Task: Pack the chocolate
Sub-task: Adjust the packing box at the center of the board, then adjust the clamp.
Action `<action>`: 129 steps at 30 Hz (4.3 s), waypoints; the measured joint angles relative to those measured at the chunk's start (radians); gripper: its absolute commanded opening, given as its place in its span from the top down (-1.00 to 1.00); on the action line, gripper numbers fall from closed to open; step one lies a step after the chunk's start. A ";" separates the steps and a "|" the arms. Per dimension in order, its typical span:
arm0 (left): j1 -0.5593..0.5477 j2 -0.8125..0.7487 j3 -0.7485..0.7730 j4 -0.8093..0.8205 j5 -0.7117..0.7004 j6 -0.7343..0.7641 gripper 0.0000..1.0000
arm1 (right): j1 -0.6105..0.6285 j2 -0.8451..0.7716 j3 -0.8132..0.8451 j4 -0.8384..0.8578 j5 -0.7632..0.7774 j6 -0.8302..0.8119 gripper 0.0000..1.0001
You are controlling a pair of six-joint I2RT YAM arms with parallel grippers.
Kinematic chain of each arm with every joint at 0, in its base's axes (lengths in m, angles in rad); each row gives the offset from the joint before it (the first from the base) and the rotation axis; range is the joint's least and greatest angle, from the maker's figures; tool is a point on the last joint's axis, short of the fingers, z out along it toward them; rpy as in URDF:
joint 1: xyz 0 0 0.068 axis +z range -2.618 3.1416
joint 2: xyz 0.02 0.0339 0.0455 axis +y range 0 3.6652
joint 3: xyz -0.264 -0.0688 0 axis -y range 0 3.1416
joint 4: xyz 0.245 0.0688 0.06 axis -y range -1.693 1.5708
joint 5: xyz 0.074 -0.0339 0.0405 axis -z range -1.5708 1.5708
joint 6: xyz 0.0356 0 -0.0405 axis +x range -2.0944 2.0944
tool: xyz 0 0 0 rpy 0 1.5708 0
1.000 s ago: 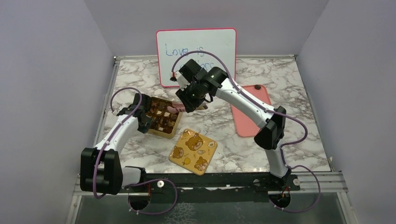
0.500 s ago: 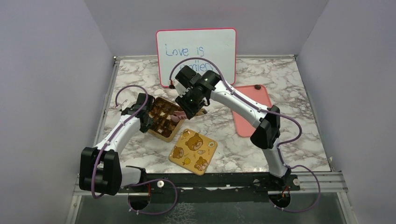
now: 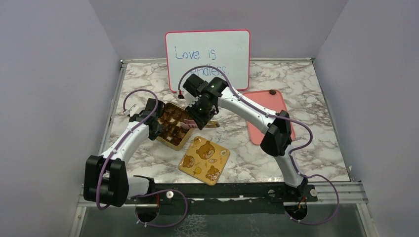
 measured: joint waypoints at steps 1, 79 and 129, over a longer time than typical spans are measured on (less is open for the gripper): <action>-0.001 0.000 0.000 0.000 -0.001 0.001 0.82 | 0.000 0.005 0.001 -0.005 0.000 0.000 0.26; -0.061 0.001 0.006 0.027 -0.055 0.040 0.79 | 0.002 0.091 0.132 -0.153 0.015 0.104 0.25; -0.093 -0.145 0.219 0.103 0.131 0.419 -0.09 | -0.098 -0.121 -0.009 -0.077 -0.102 0.192 0.32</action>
